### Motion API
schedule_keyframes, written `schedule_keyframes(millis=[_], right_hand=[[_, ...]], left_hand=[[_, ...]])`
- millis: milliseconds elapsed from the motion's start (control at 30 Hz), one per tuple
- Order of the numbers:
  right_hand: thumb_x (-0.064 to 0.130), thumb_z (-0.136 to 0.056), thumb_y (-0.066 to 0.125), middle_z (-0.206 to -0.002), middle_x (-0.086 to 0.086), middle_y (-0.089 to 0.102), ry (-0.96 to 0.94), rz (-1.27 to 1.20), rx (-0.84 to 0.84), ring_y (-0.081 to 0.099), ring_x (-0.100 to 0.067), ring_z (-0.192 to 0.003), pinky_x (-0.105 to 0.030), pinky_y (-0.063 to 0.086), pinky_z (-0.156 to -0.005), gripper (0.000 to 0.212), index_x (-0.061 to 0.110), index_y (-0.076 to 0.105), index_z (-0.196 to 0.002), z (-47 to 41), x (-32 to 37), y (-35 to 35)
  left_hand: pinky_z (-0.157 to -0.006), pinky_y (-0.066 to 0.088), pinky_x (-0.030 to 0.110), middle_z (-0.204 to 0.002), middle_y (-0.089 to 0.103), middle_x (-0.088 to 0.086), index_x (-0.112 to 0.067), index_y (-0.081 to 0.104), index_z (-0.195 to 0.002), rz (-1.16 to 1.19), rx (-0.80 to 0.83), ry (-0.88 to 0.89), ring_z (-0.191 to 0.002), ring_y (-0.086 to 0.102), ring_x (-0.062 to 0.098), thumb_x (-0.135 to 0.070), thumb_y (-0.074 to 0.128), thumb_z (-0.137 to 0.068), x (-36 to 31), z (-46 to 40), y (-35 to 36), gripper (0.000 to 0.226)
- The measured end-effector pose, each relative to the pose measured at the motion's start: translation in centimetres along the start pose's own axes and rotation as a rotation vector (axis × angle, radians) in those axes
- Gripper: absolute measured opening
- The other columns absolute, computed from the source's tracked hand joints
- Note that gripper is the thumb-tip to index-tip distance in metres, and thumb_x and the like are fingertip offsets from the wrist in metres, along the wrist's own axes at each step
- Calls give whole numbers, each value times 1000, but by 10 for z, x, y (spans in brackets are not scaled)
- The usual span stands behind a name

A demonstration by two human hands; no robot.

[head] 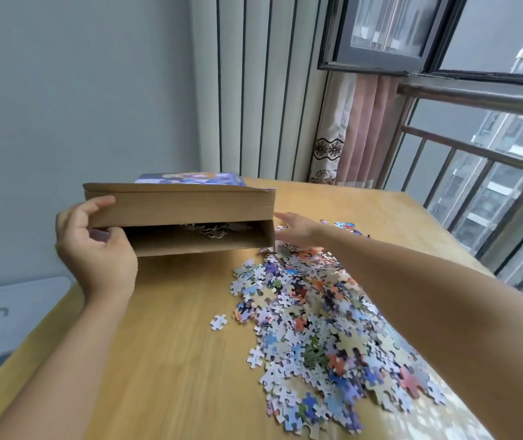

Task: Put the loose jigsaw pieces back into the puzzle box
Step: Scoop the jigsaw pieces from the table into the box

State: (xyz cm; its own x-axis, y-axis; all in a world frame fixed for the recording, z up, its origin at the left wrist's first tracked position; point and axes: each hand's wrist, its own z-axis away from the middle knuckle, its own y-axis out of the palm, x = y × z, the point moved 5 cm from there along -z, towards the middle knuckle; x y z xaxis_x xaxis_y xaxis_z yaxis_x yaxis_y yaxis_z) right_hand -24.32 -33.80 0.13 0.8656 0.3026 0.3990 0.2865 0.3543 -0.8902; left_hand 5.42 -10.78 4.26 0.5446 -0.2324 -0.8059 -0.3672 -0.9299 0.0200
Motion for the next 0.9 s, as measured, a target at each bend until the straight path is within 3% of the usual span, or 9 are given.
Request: schedule_keyframes(millis=[167, 333, 467, 533, 600, 667, 733, 833, 900], right_hand=[[48, -96, 53, -159, -5, 37, -130, 72, 65, 35, -27, -144, -44, 29, -119, 61, 25, 42, -151, -8, 18, 10], [67, -88, 58, -136, 0, 55, -252, 128, 82, 53, -20, -121, -42, 43, -106, 65, 23, 58, -135, 53, 25, 9], [62, -91, 60, -135, 9, 58, -275, 104, 139, 56, -13, -120, -35, 45, -103, 52, 31, 60, -133, 100, 14, 6], [50, -94, 63, -137, 13, 60, -264, -55, 76, 56, -8, -124, -29, 42, -105, 43, 33, 61, -134, 108, 0, -14], [34, -98, 63, -141, 6, 59, -187, -178, -149, 53, -15, -130, -32, 40, -106, 37, 25, 62, -134, 98, -26, -44], [37, -96, 65, -149, -6, 52, 20, -128, -296, 49, -27, -135, -35, 39, -107, 51, 16, 54, -142, 78, -67, -64], [62, -88, 64, -159, -11, 37, 238, -41, -212, 40, -33, -142, -41, 35, -116, 85, 16, 36, -155, 63, -102, -58], [93, -70, 47, -165, -11, 24, 260, -29, -44, 29, -35, -148, -52, 26, -121, 118, 20, 23, -159, 49, -120, -38], [92, -74, 43, -164, -8, 29, 181, -28, 21, 31, -31, -147, -50, 26, -121, 112, 19, 29, -157, 53, -102, -37]], left_hand=[[-65, 43, 15, -104, 51, -22, -22, 70, -114, 0, 2, -11, -58, 43, 4, 9, 49, -76, 12, -2, 1, 53], [-65, 42, 16, -102, 50, -22, -31, 66, -110, 13, 23, -1, -55, 42, 3, 7, 46, -74, 10, 1, 11, 57], [-68, 44, 23, -101, 49, -21, -43, 62, -104, 11, 33, -19, -54, 40, 7, 5, 43, -73, 16, 7, 16, 60], [-69, 47, 33, -101, 48, -21, -50, 59, -100, 6, 40, -29, -54, 39, 8, 3, 44, -73, 20, 10, 19, 61], [-71, 48, 36, -101, 48, -21, -52, 58, -98, -2, 36, -42, -54, 39, 7, 3, 44, -73, 25, 12, 20, 62], [-71, 49, 39, -105, 50, -18, -53, 59, -98, -3, 33, -57, -54, 39, 7, 2, 44, -74, 28, 12, 21, 63], [-71, 49, 40, -111, 52, -9, -54, 60, -99, -3, 32, -64, -55, 39, 7, 1, 44, -74, 28, 11, 22, 62], [-71, 48, 37, -109, 50, -13, -52, 59, -99, 1, 27, -47, -55, 39, 7, 2, 44, -74, 25, 14, 21, 61], [-69, 47, 35, -105, 50, -20, -52, 59, -99, 2, 40, -30, -55, 39, 7, 3, 44, -75, 23, 15, 22, 61]])
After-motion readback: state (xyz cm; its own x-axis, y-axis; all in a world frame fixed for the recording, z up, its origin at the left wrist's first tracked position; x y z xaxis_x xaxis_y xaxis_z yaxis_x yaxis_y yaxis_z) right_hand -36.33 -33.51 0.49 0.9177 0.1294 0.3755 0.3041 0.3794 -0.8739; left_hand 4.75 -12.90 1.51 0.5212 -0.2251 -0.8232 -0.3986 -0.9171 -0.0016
